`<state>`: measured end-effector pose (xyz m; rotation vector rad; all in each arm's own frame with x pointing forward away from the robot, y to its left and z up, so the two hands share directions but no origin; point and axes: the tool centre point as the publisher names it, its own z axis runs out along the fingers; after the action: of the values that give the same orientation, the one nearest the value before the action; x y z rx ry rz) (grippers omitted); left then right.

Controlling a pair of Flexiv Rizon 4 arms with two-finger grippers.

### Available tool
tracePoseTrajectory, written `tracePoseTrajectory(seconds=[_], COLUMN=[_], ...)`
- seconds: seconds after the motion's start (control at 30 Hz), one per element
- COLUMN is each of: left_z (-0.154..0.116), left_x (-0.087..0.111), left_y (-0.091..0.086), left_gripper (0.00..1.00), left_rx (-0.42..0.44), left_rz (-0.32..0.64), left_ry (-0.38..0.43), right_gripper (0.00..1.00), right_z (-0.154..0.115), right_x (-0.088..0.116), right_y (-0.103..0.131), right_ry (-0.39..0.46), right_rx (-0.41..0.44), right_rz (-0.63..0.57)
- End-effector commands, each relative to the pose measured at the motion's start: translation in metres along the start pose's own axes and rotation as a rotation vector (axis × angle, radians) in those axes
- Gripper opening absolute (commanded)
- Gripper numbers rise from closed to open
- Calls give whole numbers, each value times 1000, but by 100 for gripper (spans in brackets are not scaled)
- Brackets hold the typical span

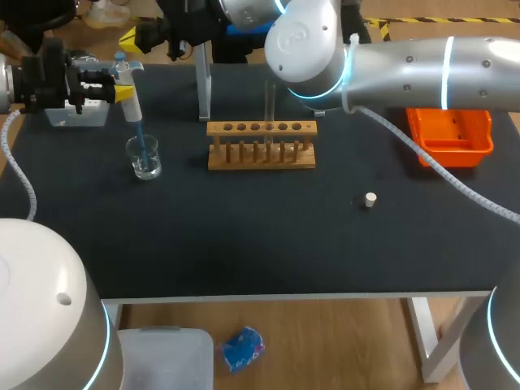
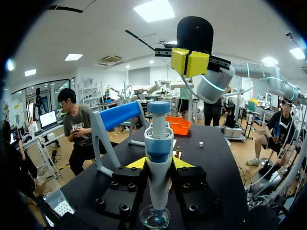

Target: Invert the test tube, pick up the pipette, mount the tip to pipette, aspirate from beaker and dispense into the tube, eject the tip, return the pipette, and cap with the stopper.

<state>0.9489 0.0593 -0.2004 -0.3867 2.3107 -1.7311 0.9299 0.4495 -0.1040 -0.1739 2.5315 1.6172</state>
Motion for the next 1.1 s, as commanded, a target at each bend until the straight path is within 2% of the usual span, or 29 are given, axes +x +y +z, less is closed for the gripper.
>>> tracePoseTrajectory(seconds=[0.03,0.33,1.1], left_z=[-1,-1,-1], left_x=[-1,-1,-1], left_y=[0,0,0], left_gripper=[0,0,0], left_rx=[2,2,2], left_rz=[1,1,1], left_ry=[4,4,4], right_gripper=[0,0,0], right_z=[11,24,23], right_x=[-2,-3,-10], right_y=[-2,-6,-16], right_ry=[-5,2,-11], right_rx=[-30,-7,22], right_rz=[0,-9,3])
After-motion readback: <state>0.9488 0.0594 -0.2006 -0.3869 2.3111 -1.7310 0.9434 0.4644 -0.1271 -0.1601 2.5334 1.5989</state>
